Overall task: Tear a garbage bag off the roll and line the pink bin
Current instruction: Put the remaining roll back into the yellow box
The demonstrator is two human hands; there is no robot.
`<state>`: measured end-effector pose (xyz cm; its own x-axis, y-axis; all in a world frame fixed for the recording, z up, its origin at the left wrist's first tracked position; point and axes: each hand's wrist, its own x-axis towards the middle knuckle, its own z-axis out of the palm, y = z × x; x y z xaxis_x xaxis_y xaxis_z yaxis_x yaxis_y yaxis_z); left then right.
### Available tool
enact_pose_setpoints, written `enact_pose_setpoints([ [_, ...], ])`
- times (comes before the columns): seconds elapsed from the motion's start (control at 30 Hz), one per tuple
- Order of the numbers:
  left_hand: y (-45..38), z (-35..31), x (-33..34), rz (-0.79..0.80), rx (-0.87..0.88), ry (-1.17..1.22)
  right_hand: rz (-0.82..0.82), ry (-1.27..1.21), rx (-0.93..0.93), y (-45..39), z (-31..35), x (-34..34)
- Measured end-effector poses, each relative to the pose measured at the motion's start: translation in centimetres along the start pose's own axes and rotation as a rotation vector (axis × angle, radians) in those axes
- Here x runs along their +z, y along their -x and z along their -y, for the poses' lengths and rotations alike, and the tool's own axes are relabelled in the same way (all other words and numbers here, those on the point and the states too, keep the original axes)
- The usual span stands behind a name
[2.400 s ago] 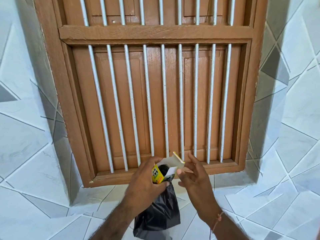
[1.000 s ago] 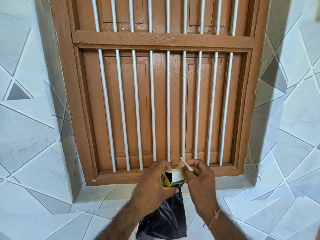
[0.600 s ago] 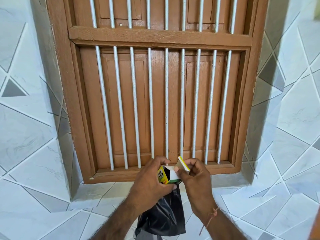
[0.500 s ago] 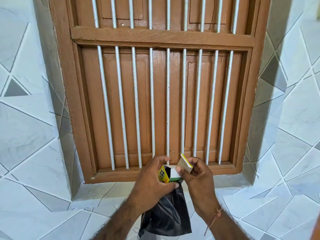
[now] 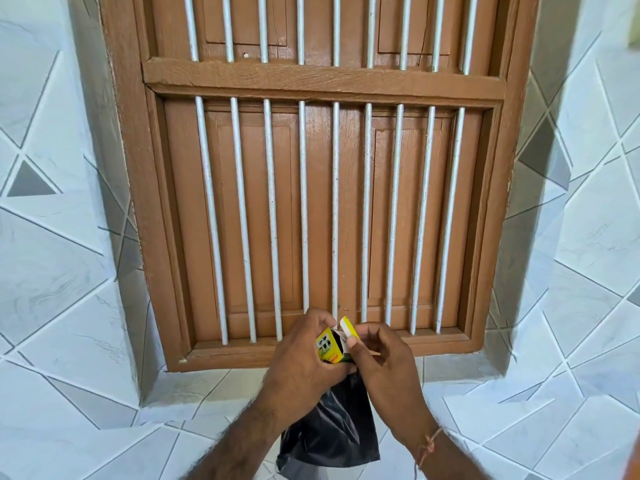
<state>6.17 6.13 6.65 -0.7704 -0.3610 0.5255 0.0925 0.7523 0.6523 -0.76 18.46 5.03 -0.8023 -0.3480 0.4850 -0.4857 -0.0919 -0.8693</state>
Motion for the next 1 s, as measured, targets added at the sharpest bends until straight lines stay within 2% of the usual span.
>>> enact_pose_setpoints([
  [0.1, 0.1, -0.2, 0.3, -0.006, -0.026, -0.035, -0.060, 0.019, -0.036, -0.1, -0.1, 0.6],
  [0.37, 0.1, -0.4, 0.0, 0.000, 0.012, -0.071, -0.012, 0.047, -0.069, 0.2, -0.6, 0.9],
  [0.63, 0.0, -0.3, 0.3, 0.003, 0.044, -0.109, 0.001, 0.290, -0.206, 0.5, -0.6, 0.9],
  [0.8, -0.1, -0.1, 0.3, 0.025, 0.081, -0.169, 0.027, 0.258, -0.182, 0.6, -0.7, 1.0],
  [1.0, -0.2, 0.5, 0.9, 0.049, 0.091, -0.224, -0.030, 0.229, -0.115, -0.4, -1.5, 1.5],
])
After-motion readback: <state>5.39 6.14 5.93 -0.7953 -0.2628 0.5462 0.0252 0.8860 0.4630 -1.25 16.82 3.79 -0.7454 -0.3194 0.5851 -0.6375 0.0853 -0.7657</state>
